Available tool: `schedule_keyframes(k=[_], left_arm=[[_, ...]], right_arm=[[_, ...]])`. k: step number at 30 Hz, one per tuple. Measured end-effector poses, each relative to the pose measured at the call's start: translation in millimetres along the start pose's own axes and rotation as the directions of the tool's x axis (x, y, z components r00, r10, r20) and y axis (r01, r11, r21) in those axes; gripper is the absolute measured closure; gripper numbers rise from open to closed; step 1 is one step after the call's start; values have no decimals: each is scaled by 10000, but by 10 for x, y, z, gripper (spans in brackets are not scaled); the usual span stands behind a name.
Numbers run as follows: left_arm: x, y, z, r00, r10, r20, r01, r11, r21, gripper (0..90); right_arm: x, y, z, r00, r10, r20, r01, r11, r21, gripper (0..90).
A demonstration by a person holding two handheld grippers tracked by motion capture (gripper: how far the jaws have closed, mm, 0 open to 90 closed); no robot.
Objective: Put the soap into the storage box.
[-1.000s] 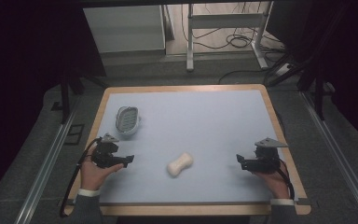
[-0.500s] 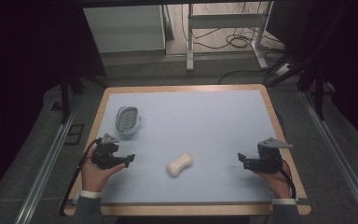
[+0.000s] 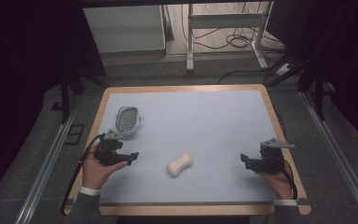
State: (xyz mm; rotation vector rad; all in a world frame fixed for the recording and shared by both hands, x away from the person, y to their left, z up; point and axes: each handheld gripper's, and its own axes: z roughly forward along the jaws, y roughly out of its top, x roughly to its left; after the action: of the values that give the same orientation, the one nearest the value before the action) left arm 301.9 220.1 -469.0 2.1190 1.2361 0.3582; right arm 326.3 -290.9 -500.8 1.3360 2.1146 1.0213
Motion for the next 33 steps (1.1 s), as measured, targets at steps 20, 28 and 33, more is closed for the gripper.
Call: schedule_keyframes(k=[20,28,33], left_arm=[[-231,347,-48,9943,1034,244,-1038,9944,182,215],[-324,455,-38,9916,1275,211,-1277,9918,43,222],[-376,514,-29,9895,1416,283,-1418,9899,62,222]], right_arm=[[-31,-18,-29,9994,60,343,-58,10000,-47,98],[-40,-24,-53,9990,85,432,-83,10000,-49,99],[-38,-25,-62,9988,103,480,-99,9999,-81,99]])
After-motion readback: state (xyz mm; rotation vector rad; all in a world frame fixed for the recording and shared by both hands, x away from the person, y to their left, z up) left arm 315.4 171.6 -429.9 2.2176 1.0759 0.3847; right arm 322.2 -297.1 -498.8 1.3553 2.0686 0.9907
